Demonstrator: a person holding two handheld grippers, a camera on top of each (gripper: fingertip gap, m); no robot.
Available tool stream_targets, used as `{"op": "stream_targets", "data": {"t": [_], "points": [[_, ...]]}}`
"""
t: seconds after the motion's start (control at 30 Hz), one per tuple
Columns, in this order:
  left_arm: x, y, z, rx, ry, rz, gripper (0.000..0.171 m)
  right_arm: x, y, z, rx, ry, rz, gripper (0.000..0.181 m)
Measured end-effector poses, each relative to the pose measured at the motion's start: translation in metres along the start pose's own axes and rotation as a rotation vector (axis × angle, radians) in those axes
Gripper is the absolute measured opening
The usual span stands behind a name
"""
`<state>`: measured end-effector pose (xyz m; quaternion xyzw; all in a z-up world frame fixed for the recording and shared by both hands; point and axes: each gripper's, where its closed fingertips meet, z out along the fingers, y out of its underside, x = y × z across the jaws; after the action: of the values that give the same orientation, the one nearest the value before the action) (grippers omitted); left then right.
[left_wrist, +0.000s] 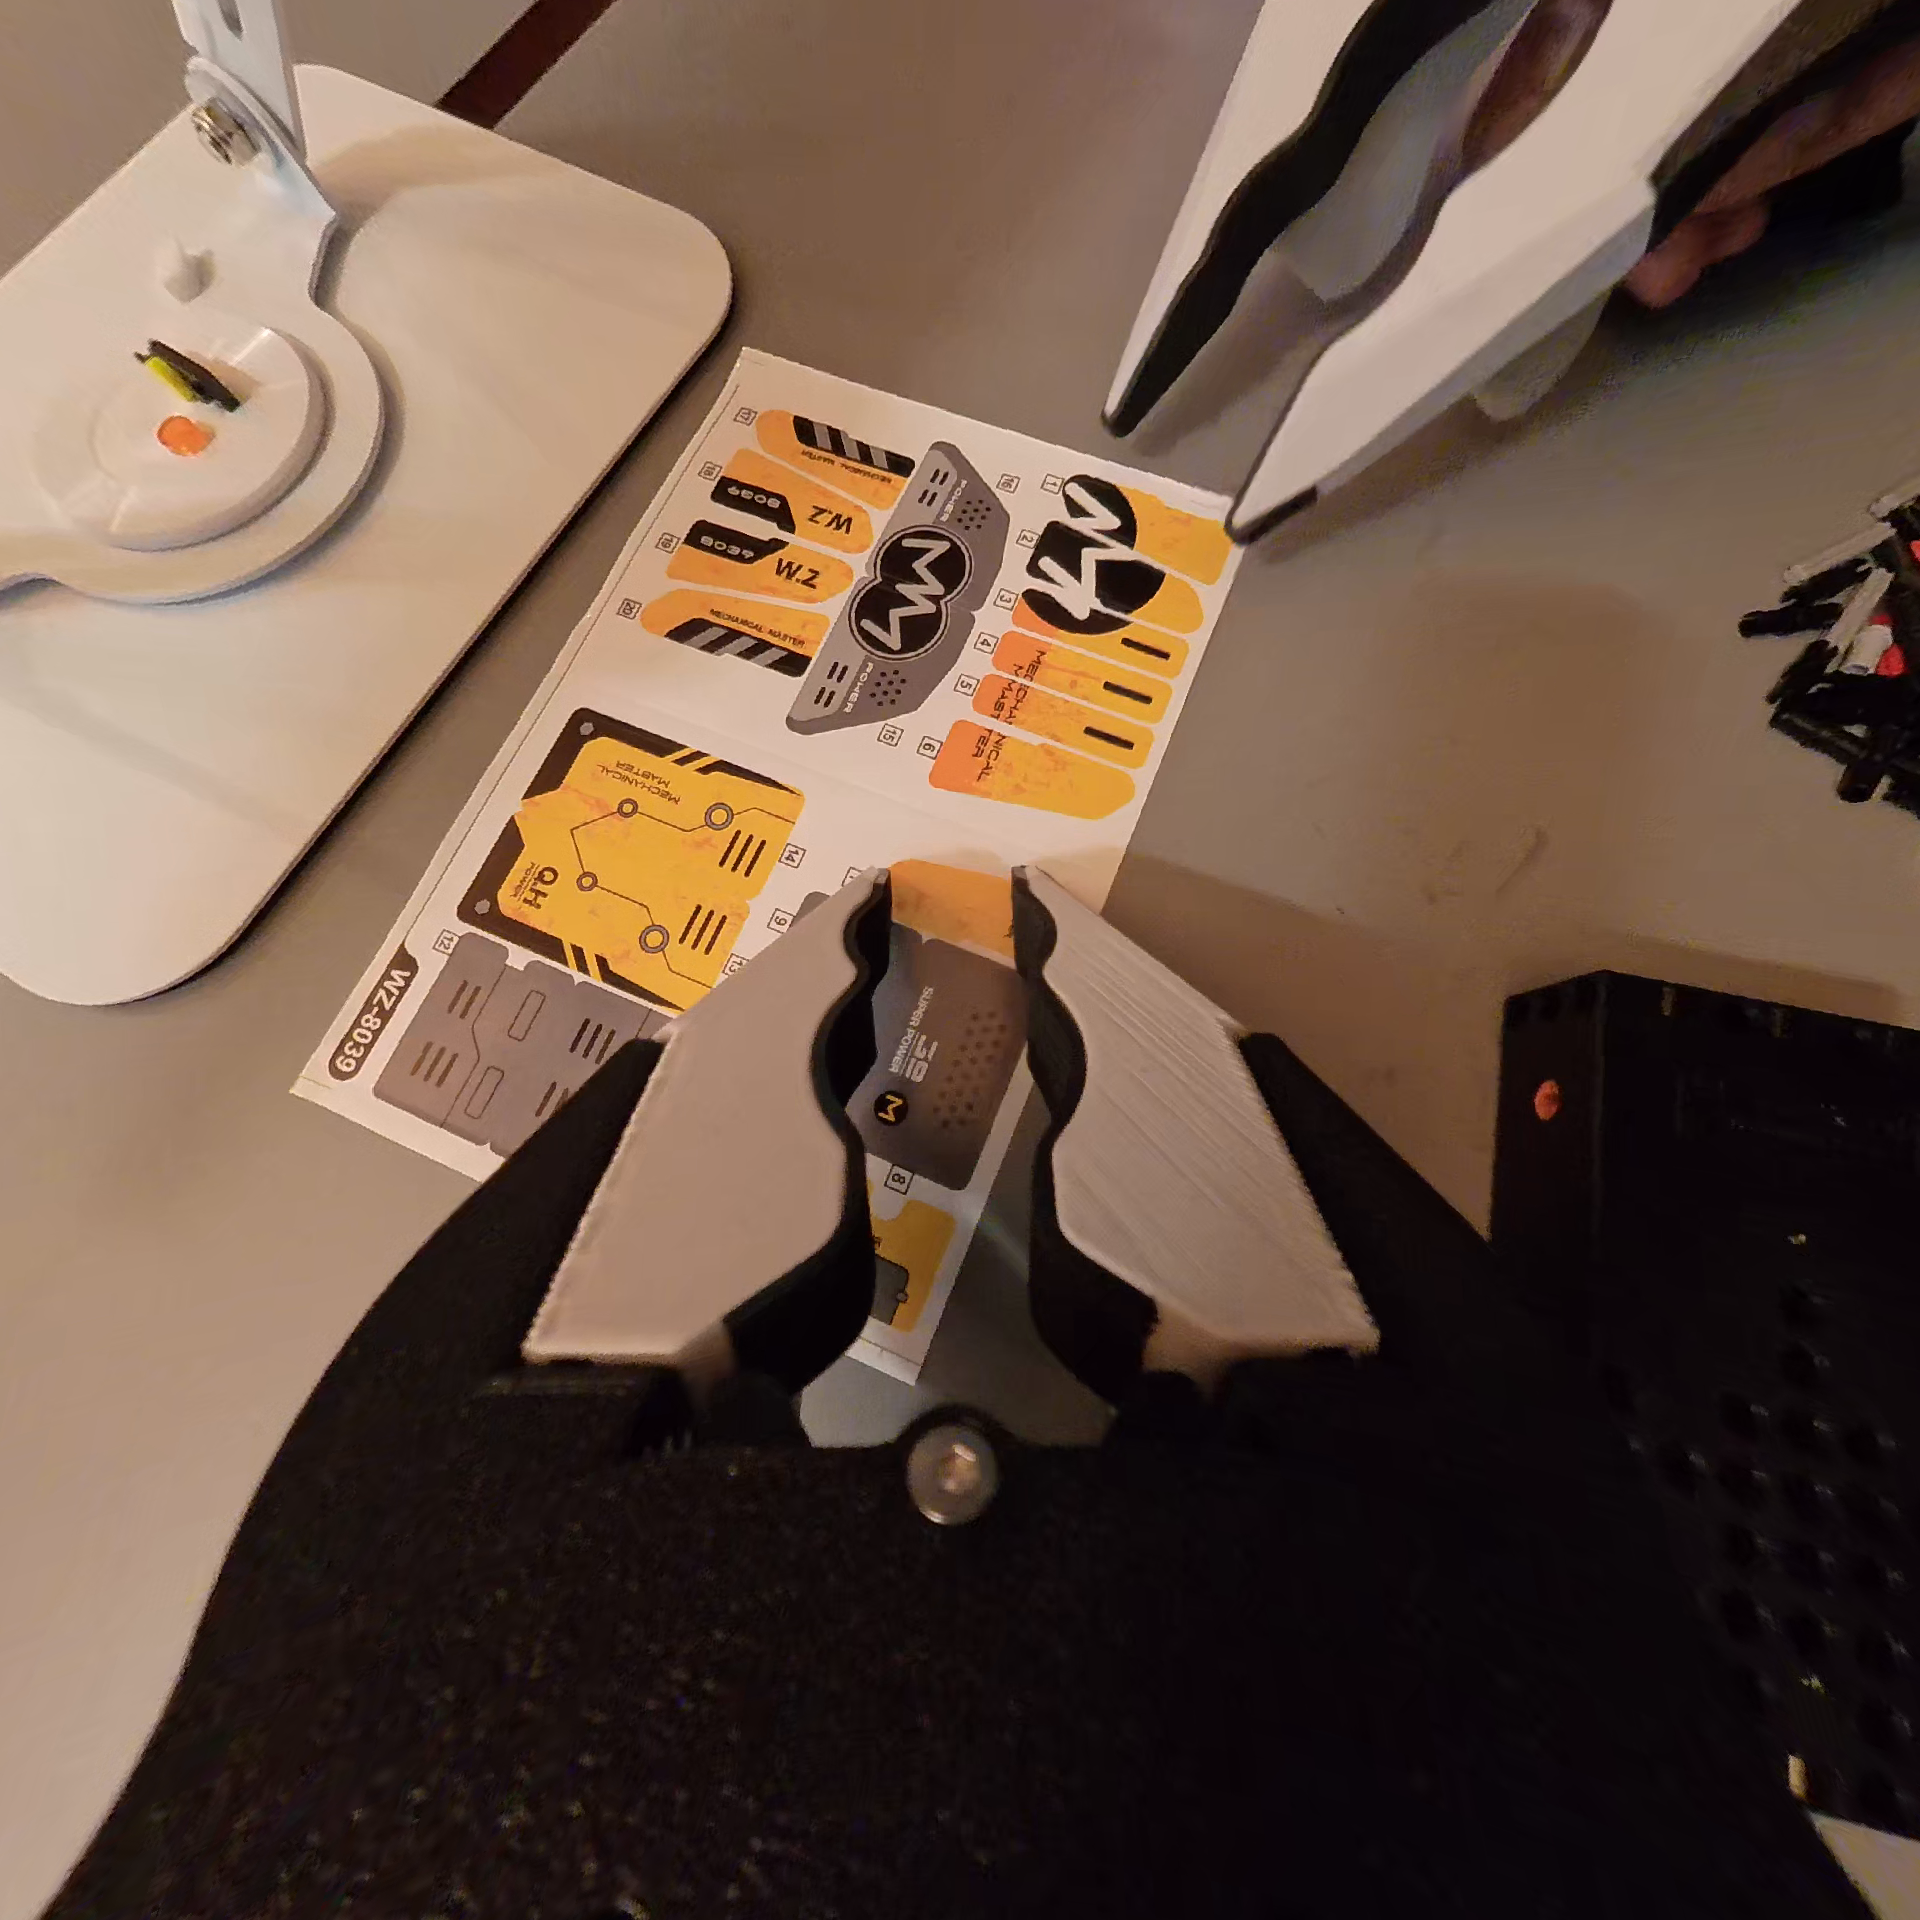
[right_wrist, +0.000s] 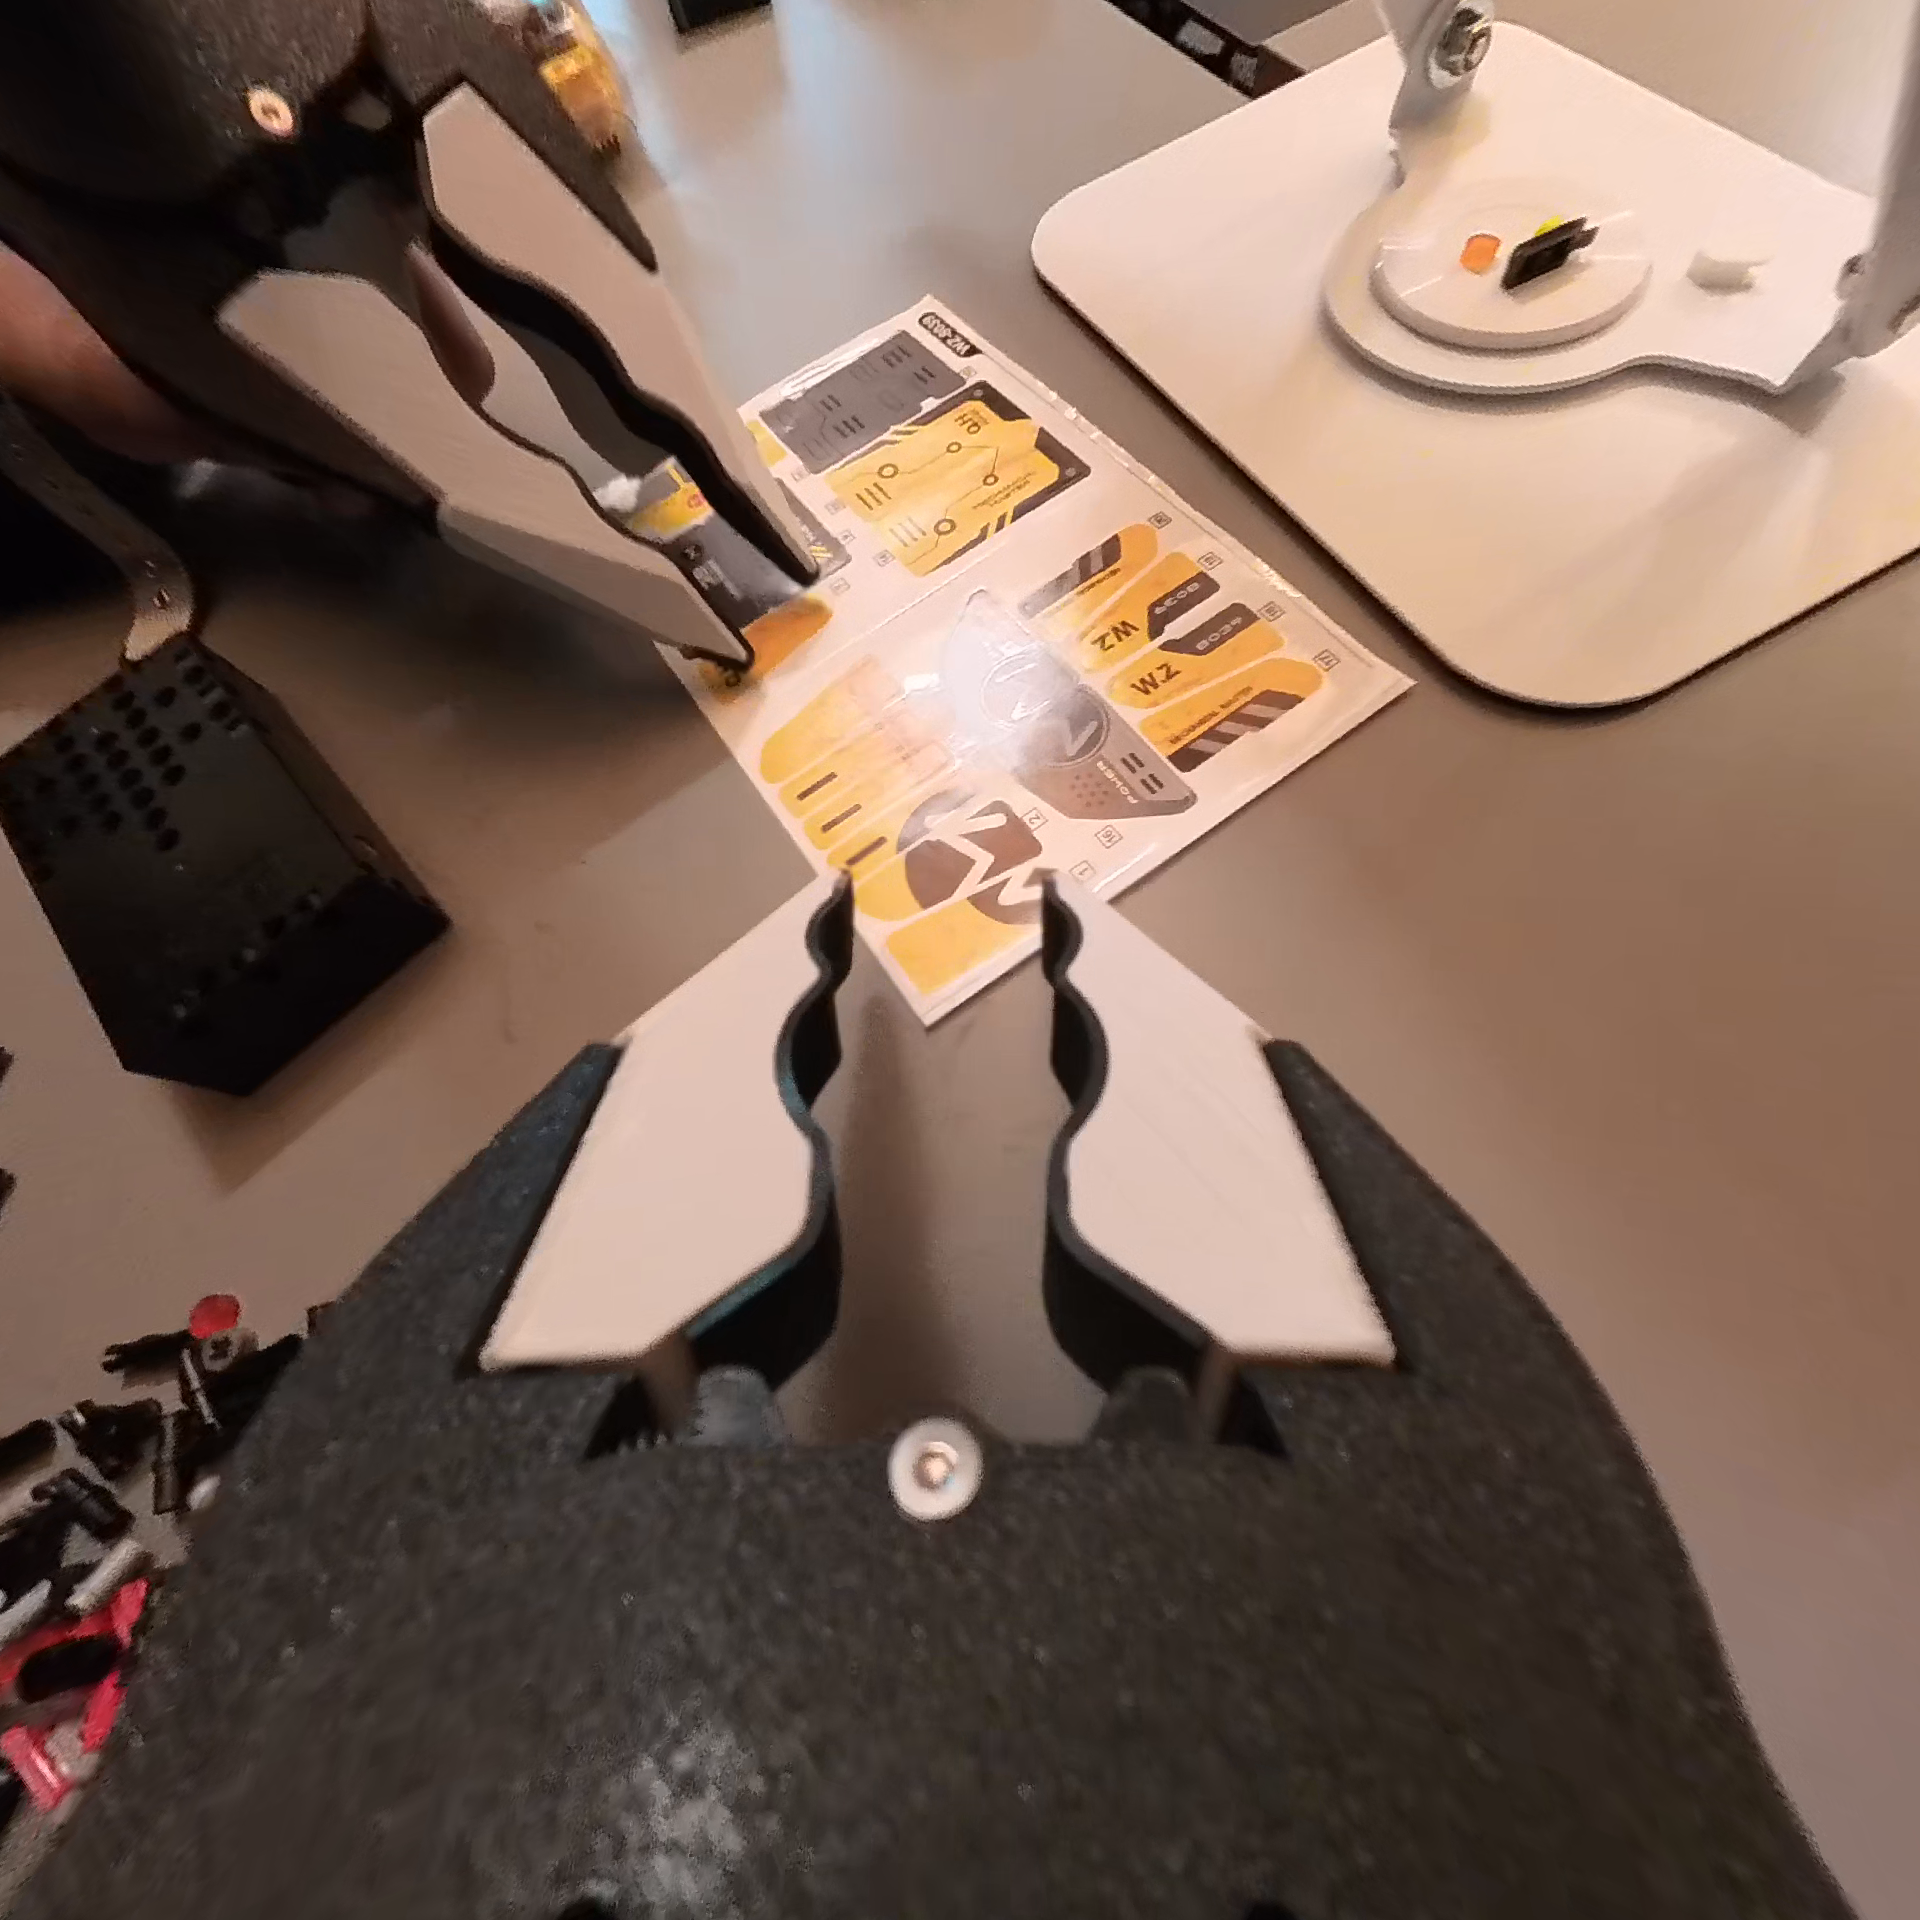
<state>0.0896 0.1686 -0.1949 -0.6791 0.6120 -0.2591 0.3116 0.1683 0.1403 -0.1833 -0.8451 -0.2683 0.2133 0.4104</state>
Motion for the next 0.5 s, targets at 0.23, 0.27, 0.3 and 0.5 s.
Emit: {"op": "stream_targets", "data": {"t": [0.23, 0.27, 0.3, 0.5], "points": [[-0.005, -0.009, -0.009, 0.082, 0.023, -0.065, 0.022, -0.004, 0.010, 0.008, -0.083, 0.051, -0.105, 0.045], [-0.005, -0.009, -0.009, 0.085, 0.027, -0.073, 0.022, -0.004, 0.011, 0.009, -0.088, 0.057, -0.112, 0.046], [-0.006, -0.009, -0.010, 0.087, 0.028, -0.078, 0.022, -0.004, 0.011, 0.009, -0.090, 0.061, -0.117, 0.047], [-0.013, -0.012, -0.012, 0.110, -0.041, -0.074, 0.024, -0.001, 0.004, 0.003, -0.028, 0.033, -0.044, 0.054]]}}
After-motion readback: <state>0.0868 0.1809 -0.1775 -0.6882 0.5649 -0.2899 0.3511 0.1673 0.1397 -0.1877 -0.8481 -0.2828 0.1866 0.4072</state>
